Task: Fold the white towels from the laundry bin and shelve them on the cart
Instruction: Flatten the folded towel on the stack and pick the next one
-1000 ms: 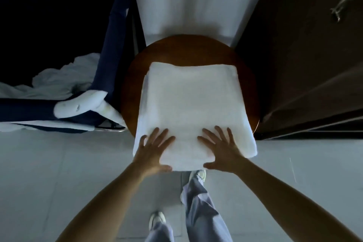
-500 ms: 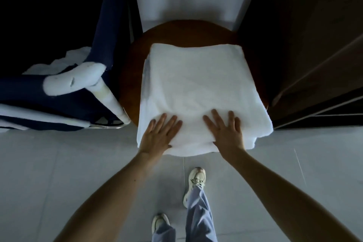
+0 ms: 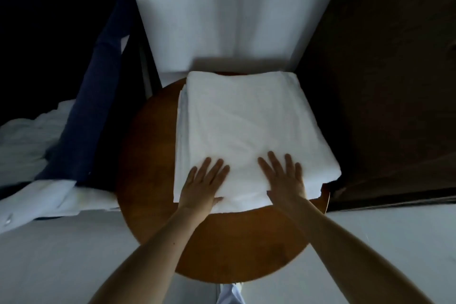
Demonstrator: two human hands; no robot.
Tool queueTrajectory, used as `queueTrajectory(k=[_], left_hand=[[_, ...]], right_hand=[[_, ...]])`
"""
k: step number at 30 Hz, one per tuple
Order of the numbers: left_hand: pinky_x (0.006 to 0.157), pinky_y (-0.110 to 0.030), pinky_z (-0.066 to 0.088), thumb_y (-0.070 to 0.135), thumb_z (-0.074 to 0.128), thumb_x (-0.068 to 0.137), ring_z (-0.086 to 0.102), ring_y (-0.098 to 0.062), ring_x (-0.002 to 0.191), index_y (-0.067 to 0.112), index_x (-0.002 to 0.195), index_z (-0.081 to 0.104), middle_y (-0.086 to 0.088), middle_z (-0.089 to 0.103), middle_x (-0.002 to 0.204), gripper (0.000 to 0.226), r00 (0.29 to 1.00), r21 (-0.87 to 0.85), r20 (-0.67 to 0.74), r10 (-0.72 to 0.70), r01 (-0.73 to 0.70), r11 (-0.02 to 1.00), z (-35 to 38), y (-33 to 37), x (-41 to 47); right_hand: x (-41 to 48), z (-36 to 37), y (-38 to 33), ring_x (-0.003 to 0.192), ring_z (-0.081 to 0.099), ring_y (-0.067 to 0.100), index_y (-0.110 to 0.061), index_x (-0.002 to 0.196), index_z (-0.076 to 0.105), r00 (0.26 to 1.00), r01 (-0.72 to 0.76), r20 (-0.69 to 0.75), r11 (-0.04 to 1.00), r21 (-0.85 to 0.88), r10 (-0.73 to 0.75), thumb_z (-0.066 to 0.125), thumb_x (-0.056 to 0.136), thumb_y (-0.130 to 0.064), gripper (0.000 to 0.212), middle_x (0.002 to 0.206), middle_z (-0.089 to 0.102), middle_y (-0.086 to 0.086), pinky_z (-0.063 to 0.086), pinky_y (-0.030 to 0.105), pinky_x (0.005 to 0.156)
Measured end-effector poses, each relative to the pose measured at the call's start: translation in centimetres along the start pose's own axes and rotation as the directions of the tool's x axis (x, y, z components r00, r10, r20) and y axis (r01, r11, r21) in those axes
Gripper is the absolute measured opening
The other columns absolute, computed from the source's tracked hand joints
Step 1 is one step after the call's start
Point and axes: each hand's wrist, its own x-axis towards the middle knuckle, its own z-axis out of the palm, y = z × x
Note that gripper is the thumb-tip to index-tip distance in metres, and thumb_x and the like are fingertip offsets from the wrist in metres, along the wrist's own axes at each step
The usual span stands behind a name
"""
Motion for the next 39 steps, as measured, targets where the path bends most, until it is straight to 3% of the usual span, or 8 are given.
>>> queueTrajectory(k=[2, 5, 9, 15, 19, 28, 36, 39], left_hand=[[0.096, -0.043, 0.043, 0.055, 0.088, 0.043, 0.045, -0.026, 0.128, 0.023, 0.135, 0.051, -0.003, 0.049, 0.141, 0.104, 0.994, -0.014, 0.112, 0.004, -0.002, 1.0, -1.1, -0.2, 0.7], [0.117, -0.043, 0.006, 0.047, 0.055, 0.089, 0.0, -0.023, 0.146, 0.026, 0.151, 0.012, 0.0, 0.002, 0.159, 0.077, 0.967, -0.046, 0.248, 0.048, -0.038, 0.998, -4.6, -1.9, 1.6], [0.117, -0.041, -0.001, 0.037, 0.033, 0.101, -0.005, -0.023, 0.146, 0.02, 0.151, 0.009, -0.004, -0.002, 0.159, 0.058, 0.991, 0.026, 0.124, 0.051, -0.054, 0.998, -12.2, -5.5, 1.1], [0.116, -0.037, 0.01, 0.037, 0.029, 0.102, -0.001, -0.02, 0.146, 0.022, 0.151, 0.011, 0.002, 0.006, 0.159, 0.055, 0.99, -0.068, -0.109, -0.087, 0.08, 0.994, -21.2, -16.8, -5.5], [0.116, -0.037, 0.014, 0.039, 0.032, 0.101, 0.004, -0.02, 0.146, 0.022, 0.151, 0.012, 0.001, 0.009, 0.159, 0.056, 0.968, -0.182, -0.121, -0.221, 0.197, 0.963, -22.9, -24.2, -13.2], [0.112, -0.04, 0.021, 0.037, 0.037, 0.099, 0.01, -0.022, 0.145, 0.021, 0.15, 0.014, -0.001, 0.013, 0.158, 0.058, 0.883, -0.293, -0.01, -0.469, 0.446, 0.846, -23.1, -38.5, -25.4], [0.11, -0.041, 0.024, 0.038, 0.037, 0.099, 0.015, -0.022, 0.143, 0.026, 0.15, 0.013, 0.002, 0.014, 0.157, 0.058, 0.832, -0.33, 0.068, -0.55, 0.539, 0.775, -20.7, -47.7, -24.7], [0.11, -0.042, 0.024, 0.041, 0.036, 0.098, 0.015, -0.022, 0.143, 0.027, 0.15, 0.013, 0.003, 0.014, 0.157, 0.058, 0.813, -0.328, 0.133, -0.567, 0.576, 0.749, -19.2, -51.6, -23.1]], right_hand=[[0.7, -1.6, -0.1, 0.142, -0.019, 0.034, -0.031, 0.146, -0.019, 0.983, 0.002, 0.181, 0.997, 0.081, -0.017, 0.046, 0.095, -0.037, 0.083, 0.154, -0.026, -0.001, -0.005, 0.049, 0.115], [2.0, -5.9, -0.8, 0.146, 0.0, 0.027, -0.022, 0.151, 0.009, 0.931, -0.042, 0.361, 0.965, 0.259, -0.056, 0.053, 0.092, -0.039, 0.075, 0.158, -0.007, 0.005, 0.011, 0.039, 0.116], [2.4, -12.8, -4.6, 0.139, 0.03, 0.017, -0.017, 0.14, 0.041, 0.979, 0.008, 0.187, 0.925, 0.381, -0.085, 0.052, 0.094, -0.031, 0.048, 0.153, 0.028, 0.002, 0.023, 0.022, 0.108], [-0.5, -23.8, -15.7, 0.139, 0.03, 0.021, -0.016, 0.144, 0.035, 0.985, 0.173, -0.079, 0.927, 0.331, -0.156, 0.048, 0.096, -0.027, 0.05, 0.152, 0.029, 0.005, 0.021, 0.024, 0.109], [-3.6, -28.0, -23.4, 0.137, 0.031, 0.022, -0.015, 0.139, 0.042, 0.962, 0.242, -0.206, 0.913, 0.329, -0.181, 0.049, 0.095, -0.021, 0.045, 0.149, 0.034, 0.008, 0.021, 0.025, 0.108], [-4.8, -31.9, -39.2, 0.141, 0.021, 0.022, -0.017, 0.146, 0.031, 0.901, 0.427, -0.052, 0.857, 0.288, -0.432, 0.046, 0.098, -0.029, 0.051, 0.156, 0.016, 0.006, 0.019, 0.027, 0.112], [3.0, -32.7, -46.0, 0.127, 0.042, 0.028, -0.004, 0.132, 0.048, 0.906, 0.39, 0.057, 0.879, 0.275, -0.419, 0.044, 0.098, -0.024, 0.04, 0.142, 0.038, 0.015, 0.034, 0.034, 0.106], [7.6, -32.7, -48.6, 0.129, 0.04, 0.024, -0.011, 0.137, 0.042, 0.889, 0.405, 0.104, 0.871, 0.278, -0.446, 0.045, 0.098, -0.025, 0.042, 0.145, 0.035, 0.011, 0.033, 0.031, 0.106]])
